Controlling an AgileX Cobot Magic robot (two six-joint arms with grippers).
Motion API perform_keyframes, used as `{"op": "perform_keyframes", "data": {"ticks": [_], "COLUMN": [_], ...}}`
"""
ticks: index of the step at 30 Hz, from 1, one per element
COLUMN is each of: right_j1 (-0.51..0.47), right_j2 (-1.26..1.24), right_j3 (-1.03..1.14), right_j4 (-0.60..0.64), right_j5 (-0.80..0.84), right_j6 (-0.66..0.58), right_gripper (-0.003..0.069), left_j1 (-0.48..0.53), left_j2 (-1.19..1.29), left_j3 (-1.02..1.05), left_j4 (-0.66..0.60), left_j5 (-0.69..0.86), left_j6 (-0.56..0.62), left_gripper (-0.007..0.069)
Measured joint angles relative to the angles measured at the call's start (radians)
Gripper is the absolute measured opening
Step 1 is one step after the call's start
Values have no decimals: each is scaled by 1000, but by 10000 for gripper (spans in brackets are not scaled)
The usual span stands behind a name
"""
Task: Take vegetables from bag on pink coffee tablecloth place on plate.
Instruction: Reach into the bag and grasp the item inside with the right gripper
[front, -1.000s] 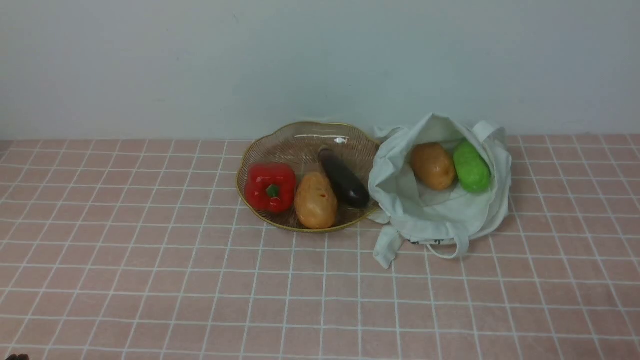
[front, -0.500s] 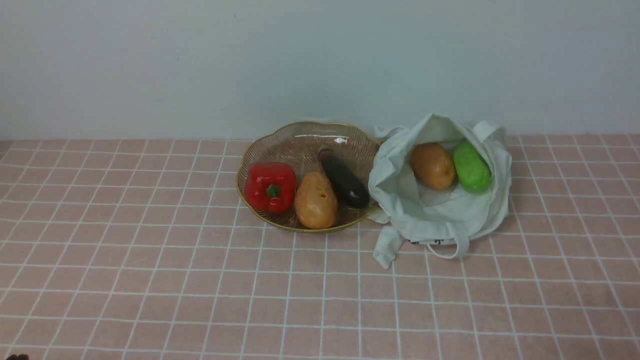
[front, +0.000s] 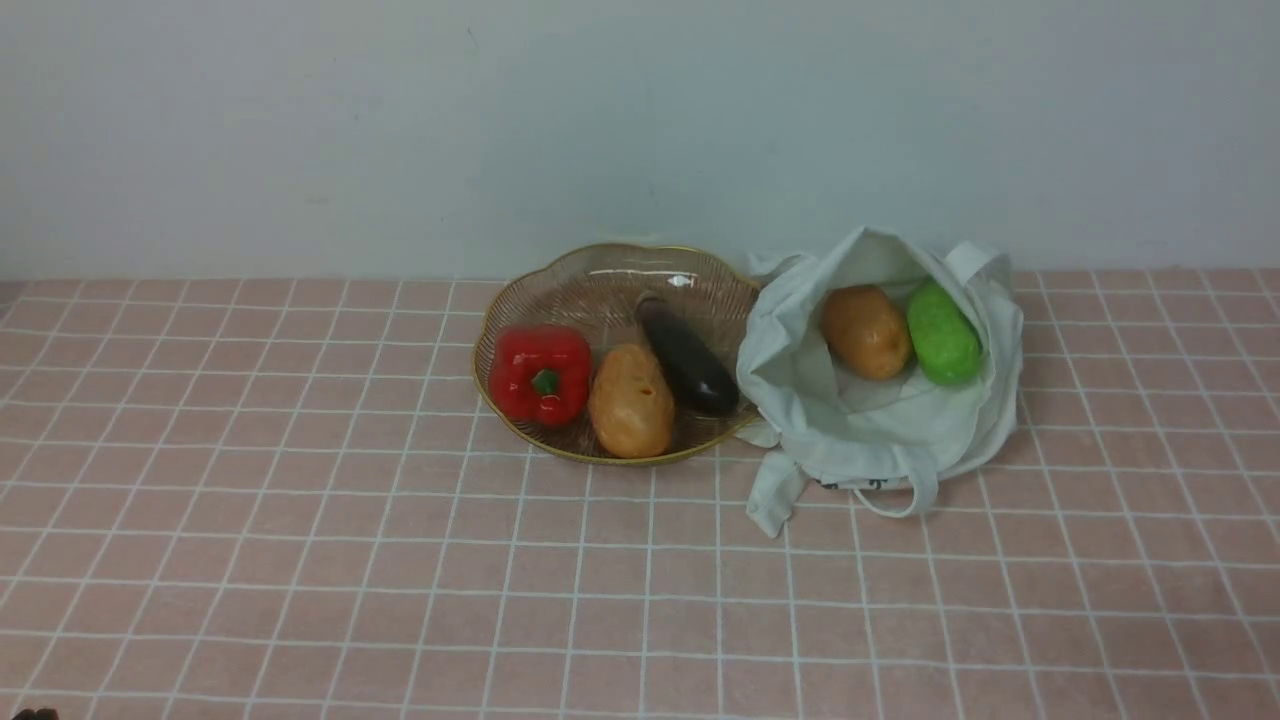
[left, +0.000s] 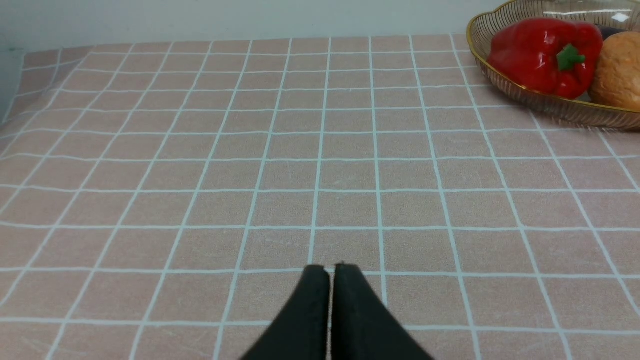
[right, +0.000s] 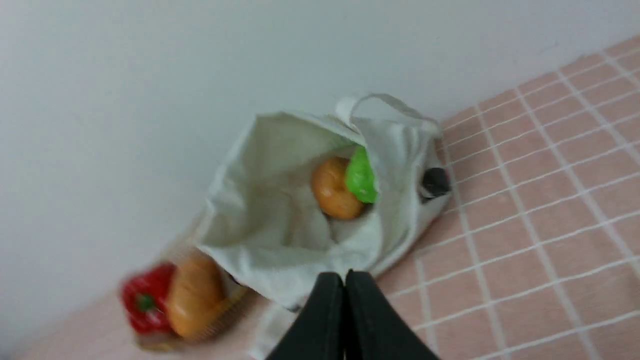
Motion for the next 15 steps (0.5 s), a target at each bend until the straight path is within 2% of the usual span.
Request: {"op": "perform_keyframes", "data": {"ticks": [1, 3, 6, 11, 12, 14, 15], "right_j1": [0, 0, 0, 0, 0, 0, 0], "right_j2": [0, 0, 0, 0, 3, 25, 75], "right_j3": [0, 0, 0, -18, -89, -153, -238], "right_j4": [104, 199, 240, 231, 187, 148, 97], "right_j5": [-16, -26, -39, -14, 43, 101, 182], "right_j6": [41, 68, 79, 51, -21, -72, -120], "right_gripper": [-15, -15, -15, -15, -15, -15, -15], "left_j1": [0, 0, 0, 0, 0, 0, 0], "left_j2": [0, 0, 0, 0, 0, 0, 0], "left_j3": [0, 0, 0, 0, 0, 0, 0], "left_j4": [0, 0, 0, 0, 0, 0, 0], "left_j5": [0, 0, 0, 0, 0, 0, 0], "left_j6": [0, 0, 0, 0, 0, 0, 0], "left_gripper": [-4, -4, -4, -4, -4, -4, -4]}}
